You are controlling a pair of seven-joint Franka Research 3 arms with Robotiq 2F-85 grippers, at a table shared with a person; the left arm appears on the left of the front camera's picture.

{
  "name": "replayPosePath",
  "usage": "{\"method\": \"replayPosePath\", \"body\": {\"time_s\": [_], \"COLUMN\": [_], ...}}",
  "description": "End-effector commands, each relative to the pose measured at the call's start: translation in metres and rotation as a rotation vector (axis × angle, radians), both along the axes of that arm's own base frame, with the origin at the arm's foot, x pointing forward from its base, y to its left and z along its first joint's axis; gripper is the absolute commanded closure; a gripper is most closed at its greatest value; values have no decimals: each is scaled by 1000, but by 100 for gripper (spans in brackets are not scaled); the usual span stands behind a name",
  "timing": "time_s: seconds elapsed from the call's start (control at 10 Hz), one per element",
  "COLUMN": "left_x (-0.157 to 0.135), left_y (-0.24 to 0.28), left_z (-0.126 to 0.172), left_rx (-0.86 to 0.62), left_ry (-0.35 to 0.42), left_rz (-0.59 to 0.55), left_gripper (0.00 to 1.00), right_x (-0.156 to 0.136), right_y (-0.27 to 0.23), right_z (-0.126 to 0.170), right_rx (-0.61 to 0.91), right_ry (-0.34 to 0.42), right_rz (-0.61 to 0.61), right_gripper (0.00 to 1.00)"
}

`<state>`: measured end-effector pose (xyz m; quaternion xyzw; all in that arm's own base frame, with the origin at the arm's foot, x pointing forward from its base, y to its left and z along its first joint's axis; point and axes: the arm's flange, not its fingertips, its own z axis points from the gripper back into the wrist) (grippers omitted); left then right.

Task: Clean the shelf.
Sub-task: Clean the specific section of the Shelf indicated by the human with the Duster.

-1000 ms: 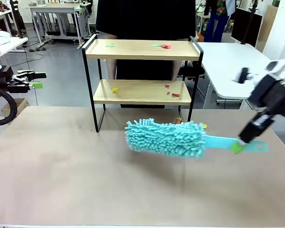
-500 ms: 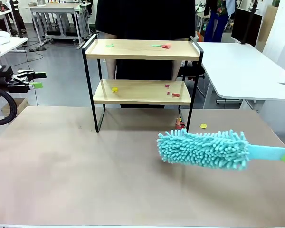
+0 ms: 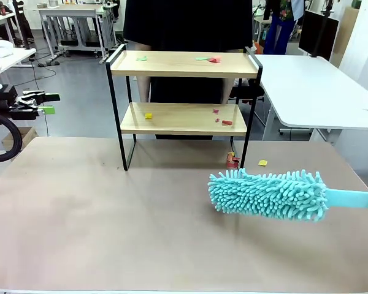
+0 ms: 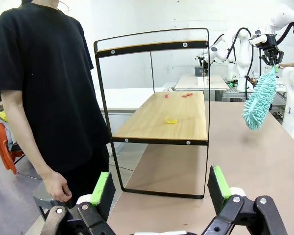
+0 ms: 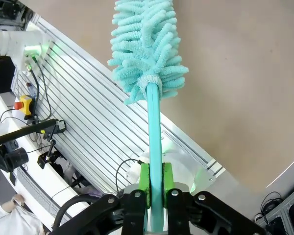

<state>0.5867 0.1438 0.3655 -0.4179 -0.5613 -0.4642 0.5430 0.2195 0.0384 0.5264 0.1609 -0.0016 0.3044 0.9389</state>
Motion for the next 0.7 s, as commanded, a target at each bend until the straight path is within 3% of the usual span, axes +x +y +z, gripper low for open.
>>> {"method": "replayPosePath", "body": {"time_s": [0.0, 0.6], "left_x": [-2, -2], "left_y": [-1, -1], "left_z": [2, 2], "left_rx": [10, 10], "left_ry": [-10, -10], "left_rz": [-5, -5], "left_gripper": [0, 0], "right_x": [1, 1], "right_y": [1, 1], "right_z": [0, 0], "right_rx": [14, 14], "right_ry": [0, 0], "right_rz": [0, 0], "right_gripper": [87, 87]}}
